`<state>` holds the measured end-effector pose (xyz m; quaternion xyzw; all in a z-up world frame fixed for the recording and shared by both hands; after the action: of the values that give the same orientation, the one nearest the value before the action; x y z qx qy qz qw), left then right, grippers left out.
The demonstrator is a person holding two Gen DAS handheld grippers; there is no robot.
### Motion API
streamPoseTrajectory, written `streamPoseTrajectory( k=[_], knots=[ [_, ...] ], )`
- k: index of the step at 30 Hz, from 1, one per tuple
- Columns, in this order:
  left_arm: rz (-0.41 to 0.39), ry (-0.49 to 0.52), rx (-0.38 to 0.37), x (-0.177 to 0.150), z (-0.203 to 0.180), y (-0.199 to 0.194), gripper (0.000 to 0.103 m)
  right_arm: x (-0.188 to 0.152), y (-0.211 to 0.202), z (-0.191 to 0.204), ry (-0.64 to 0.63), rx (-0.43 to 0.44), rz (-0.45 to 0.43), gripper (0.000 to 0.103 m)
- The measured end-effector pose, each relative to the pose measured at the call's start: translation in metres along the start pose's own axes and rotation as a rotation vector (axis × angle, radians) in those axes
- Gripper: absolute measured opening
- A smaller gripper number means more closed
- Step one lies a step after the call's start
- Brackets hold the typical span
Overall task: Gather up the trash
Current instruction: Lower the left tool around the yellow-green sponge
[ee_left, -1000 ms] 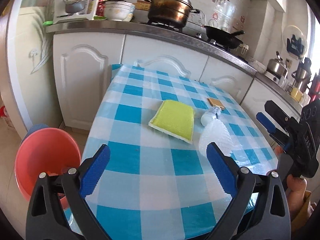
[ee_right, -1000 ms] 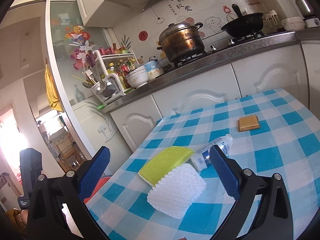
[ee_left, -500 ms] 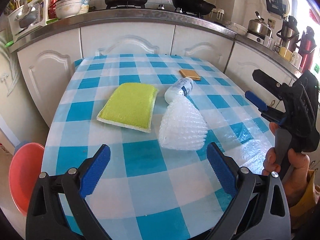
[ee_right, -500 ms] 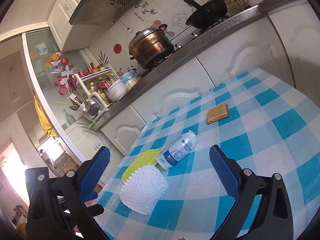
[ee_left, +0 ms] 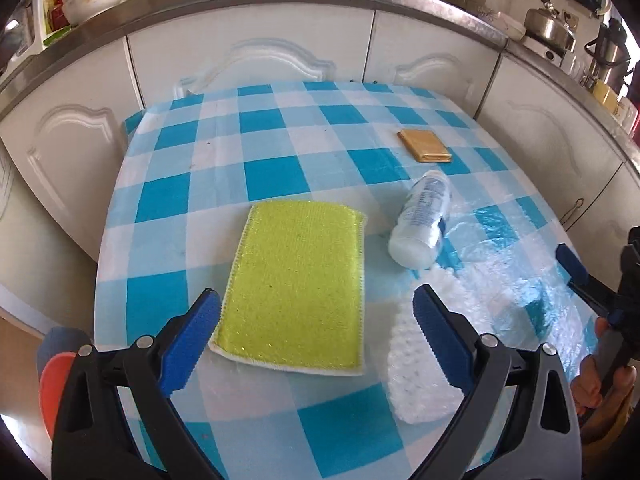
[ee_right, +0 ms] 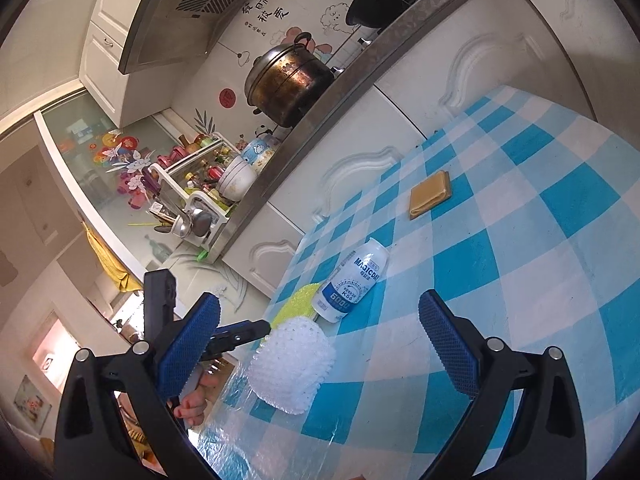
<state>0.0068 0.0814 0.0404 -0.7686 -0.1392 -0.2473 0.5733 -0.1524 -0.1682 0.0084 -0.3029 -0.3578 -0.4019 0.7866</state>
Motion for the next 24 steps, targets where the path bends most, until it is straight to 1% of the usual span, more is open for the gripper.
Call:
streamPoseTrajectory(
  k=[4, 6, 11, 18, 24],
  knots=[
    [0.049, 0.041, 0.027, 0.006, 0.0, 0.02, 0.097, 0.0, 0.002, 0.0, 0.002, 0.009, 0.026, 0.098],
    [0.064, 0.054, 0.029, 0.006, -0.001, 0.027, 0.097, -0.001, 0.003, 0.0, 0.011, 0.015, 0.035, 0.098],
    [0.069, 0.069, 0.04, 0.007, -0.003, 0.037, 0.097, -0.002, 0.007, 0.002, 0.001, 0.024, 0.061, 0.098],
    [0.065, 0.048, 0.034, 0.009, 0.001, 0.044, 0.097, -0.006, 0.02, 0.01, -0.028, 0.015, 0.135, 0.098],
    [0.051, 0.019, 0.023, 0.008, 0.005, 0.048, 0.097, -0.008, 0.025, 0.013, -0.044, 0.003, 0.16, 0.098]
  ],
)
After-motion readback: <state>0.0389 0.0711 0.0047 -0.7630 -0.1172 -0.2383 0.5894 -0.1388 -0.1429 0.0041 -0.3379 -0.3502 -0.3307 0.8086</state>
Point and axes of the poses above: each gripper's, at about its wrist camera, not at the fingertips, and y roughly the way its jaws point, z to its left, x to its top, the point moved 2 cm from there along y, roughly the way its jaws point, and after that the axes turned 15 degrees about -y, right-handed, at the moved point
